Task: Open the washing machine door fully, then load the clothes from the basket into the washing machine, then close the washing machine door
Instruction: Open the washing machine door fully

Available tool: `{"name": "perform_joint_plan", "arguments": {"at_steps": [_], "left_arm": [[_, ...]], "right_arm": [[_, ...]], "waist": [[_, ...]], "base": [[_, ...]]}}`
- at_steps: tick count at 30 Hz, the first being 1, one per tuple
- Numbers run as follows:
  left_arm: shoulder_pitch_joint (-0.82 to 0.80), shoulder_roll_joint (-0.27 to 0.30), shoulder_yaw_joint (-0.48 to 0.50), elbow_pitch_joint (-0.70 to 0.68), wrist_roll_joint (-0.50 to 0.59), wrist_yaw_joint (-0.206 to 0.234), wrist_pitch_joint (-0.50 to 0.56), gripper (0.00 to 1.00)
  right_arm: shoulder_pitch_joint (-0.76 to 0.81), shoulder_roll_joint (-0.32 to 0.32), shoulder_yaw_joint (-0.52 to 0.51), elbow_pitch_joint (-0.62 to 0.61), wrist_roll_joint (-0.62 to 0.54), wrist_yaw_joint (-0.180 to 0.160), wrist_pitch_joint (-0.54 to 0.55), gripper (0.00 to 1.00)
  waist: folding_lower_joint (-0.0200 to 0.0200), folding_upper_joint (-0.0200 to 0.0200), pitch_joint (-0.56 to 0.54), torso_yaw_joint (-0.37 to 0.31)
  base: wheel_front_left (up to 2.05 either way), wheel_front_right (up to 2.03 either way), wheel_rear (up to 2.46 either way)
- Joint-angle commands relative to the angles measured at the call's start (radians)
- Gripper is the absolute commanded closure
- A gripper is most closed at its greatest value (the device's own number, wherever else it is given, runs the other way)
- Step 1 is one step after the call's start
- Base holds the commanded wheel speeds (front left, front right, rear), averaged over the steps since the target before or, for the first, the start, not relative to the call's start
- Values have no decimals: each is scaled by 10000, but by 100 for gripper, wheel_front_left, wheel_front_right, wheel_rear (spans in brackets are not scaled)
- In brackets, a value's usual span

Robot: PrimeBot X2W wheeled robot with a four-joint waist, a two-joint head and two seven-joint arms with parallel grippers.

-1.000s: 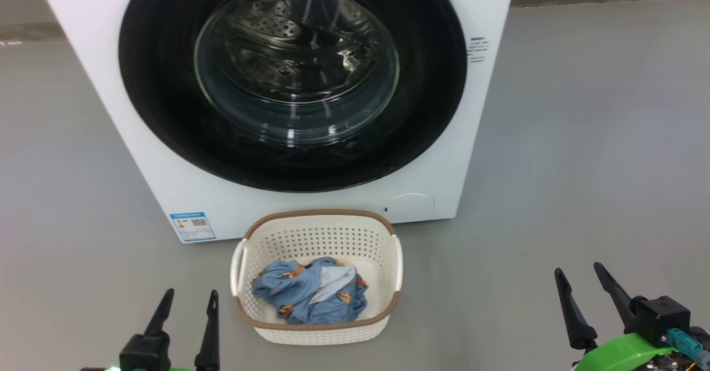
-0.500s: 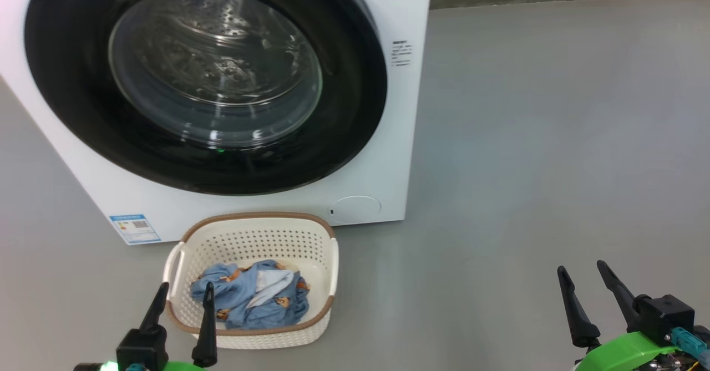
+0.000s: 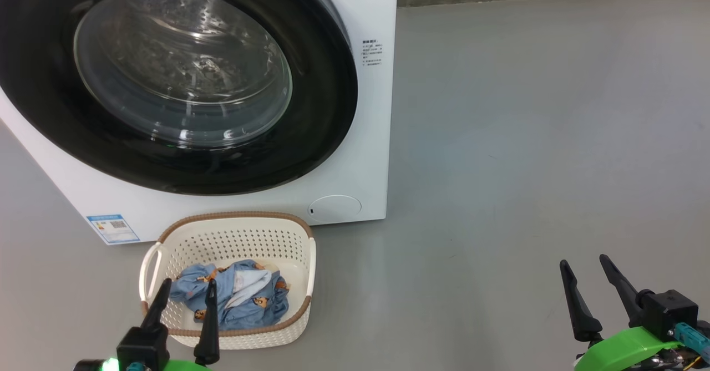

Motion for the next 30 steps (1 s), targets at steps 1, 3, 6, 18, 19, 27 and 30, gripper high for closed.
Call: {"name": "perform_joint_plan", "arguments": {"at_steps": [1,3,6,18,19,27,30], "left_arm": [[-264,120,333,-323,56,-31,-120,0],[-267,117,334,-318,57,-42,-120,0],[-278,113,330,-309,76,-55,-120,0],[-274,95,308,-351,97,-83,-120,0],[-278,93,299,-368,100,-81,-120,0],[-401,78,226,-542,137,-39,-120,0],[-476,72,179,-616,154,-25,-120,0]], "right_arm": [[-307,-129,237,-263,29,-11,-120,0],[-305,-124,238,-267,23,-11,-120,0],[-303,-118,239,-275,13,-11,-120,0],[-332,-110,167,-337,58,-11,-120,87],[-334,-106,153,-343,88,-11,-120,100],[-570,-285,188,-213,419,-11,-120,100],[-761,-367,248,-124,548,-11,-120,100]], "waist": [[0,0,2,-4],[0,0,13,-9],[0,0,24,-12],[0,0,73,-7],[0,0,85,-1],[0,0,353,80],[0,0,500,133]], "base": [[0,0,0],[0,0,0],[0,0,0],[0,0,0],[0,0,0],[0,0,0],[0,0,0]]}}
